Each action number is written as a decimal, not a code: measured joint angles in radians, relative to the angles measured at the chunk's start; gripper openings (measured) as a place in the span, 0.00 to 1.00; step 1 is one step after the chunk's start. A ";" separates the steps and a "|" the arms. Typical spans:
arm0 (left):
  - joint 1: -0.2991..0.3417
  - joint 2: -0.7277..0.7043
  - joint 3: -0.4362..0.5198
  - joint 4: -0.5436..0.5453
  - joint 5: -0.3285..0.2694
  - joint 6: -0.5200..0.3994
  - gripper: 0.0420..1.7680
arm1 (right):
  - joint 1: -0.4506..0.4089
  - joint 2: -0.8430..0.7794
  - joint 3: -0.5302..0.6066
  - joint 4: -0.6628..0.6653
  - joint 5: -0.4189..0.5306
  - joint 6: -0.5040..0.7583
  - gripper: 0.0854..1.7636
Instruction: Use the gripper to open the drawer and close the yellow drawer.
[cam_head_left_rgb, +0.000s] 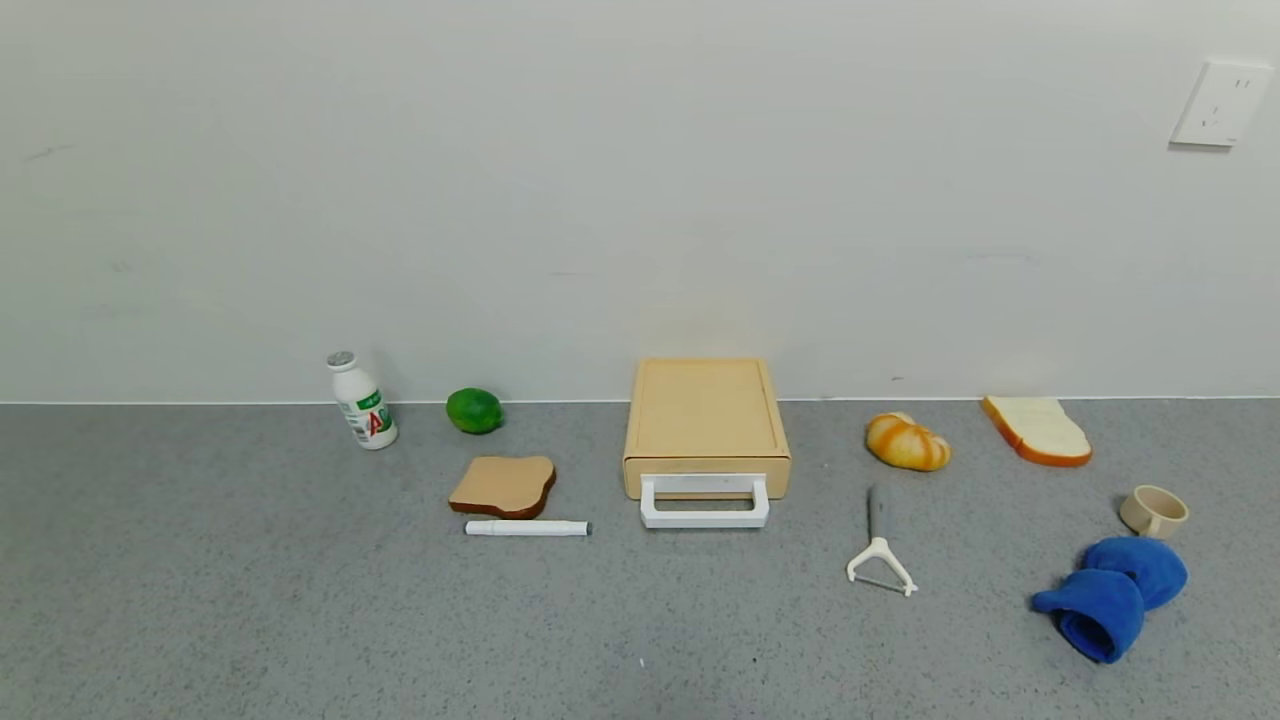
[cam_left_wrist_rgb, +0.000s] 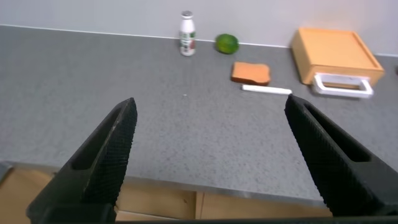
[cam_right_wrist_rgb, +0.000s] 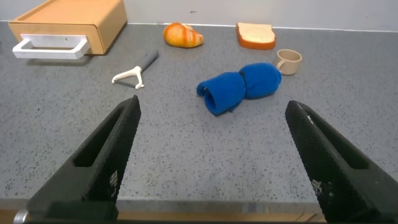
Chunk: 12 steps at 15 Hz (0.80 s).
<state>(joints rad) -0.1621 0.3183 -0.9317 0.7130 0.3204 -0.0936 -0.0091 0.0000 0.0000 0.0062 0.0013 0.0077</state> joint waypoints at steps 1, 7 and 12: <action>0.006 -0.014 0.002 -0.004 0.010 0.003 0.97 | 0.000 0.000 0.000 0.000 0.000 0.000 0.97; 0.121 -0.054 -0.007 -0.008 0.007 0.069 0.97 | 0.000 0.000 0.000 0.000 0.000 0.000 0.97; 0.153 -0.159 0.141 -0.143 -0.208 0.071 0.97 | 0.000 0.000 0.000 0.000 0.000 0.000 0.97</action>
<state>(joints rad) -0.0089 0.1591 -0.7904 0.5696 0.1123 -0.0226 -0.0091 0.0000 0.0000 0.0062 0.0013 0.0077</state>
